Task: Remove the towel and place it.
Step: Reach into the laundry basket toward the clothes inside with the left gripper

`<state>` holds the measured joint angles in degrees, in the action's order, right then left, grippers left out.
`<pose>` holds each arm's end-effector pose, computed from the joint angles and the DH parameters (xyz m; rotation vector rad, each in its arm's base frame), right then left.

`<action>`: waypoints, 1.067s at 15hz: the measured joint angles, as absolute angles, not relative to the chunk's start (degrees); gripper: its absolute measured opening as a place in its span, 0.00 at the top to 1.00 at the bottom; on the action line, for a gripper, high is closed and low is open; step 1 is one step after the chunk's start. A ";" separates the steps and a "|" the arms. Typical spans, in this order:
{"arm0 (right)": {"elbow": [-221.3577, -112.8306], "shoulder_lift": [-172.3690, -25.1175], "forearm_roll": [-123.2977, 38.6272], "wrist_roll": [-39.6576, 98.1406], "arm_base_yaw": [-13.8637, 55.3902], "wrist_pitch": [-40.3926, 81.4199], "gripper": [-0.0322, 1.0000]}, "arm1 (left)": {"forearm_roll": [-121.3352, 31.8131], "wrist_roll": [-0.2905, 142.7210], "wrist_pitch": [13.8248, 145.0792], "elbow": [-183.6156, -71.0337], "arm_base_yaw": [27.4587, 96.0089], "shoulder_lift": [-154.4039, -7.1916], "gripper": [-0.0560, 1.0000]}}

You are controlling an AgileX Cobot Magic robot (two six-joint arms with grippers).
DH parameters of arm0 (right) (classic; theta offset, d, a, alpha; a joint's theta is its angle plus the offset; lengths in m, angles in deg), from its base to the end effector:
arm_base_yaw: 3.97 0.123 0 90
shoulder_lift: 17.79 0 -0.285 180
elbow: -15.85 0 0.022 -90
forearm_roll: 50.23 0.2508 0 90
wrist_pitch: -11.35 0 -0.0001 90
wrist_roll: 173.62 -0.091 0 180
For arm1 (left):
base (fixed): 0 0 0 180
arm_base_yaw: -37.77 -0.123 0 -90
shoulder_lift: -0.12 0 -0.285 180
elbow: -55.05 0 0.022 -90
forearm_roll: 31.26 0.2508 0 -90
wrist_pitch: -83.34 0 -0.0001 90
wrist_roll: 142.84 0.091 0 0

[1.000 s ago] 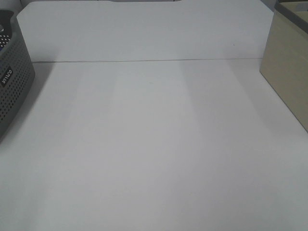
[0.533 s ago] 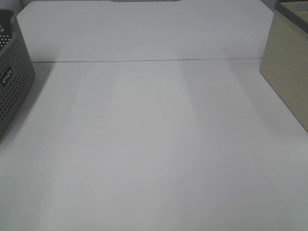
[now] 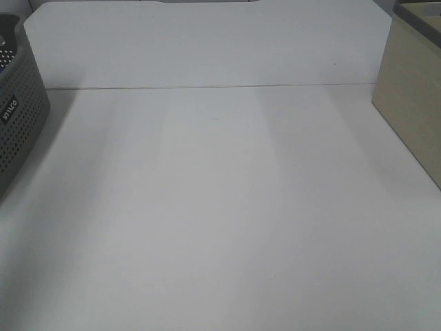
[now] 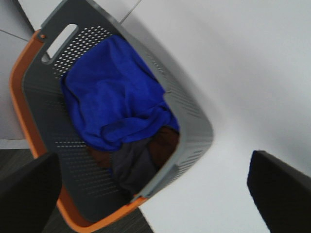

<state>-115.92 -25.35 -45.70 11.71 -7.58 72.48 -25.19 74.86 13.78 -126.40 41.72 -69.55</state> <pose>-0.0061 0.0067 0.2786 -0.0350 2.0378 -0.0033 0.1868 -0.0039 0.4367 0.8652 2.2793 0.4058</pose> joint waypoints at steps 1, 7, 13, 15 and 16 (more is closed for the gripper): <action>-115.92 -25.35 -45.70 11.71 -7.58 72.48 0.24 | -23.81 75.72 13.78 -128.07 41.04 -71.78 0.01; -115.92 -25.35 -45.70 11.71 -7.58 72.48 0.24 | -19.80 94.74 15.04 -136.03 26.25 -92.58 0.01; -115.92 -25.35 -45.53 11.71 -7.58 72.48 0.24 | -18.37 104.42 26.44 -136.09 21.44 -112.29 0.01; -115.92 -25.35 -45.47 11.71 -7.58 72.48 0.24 | -16.31 105.45 32.46 -136.09 21.44 -116.93 0.01; -115.92 -25.35 -45.47 11.71 -7.58 72.48 0.24 | -15.79 105.51 35.26 -136.32 21.44 -118.88 0.01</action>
<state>-115.92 -25.35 -45.47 11.71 -7.58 72.48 -15.79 105.51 35.26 -136.32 21.44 -118.88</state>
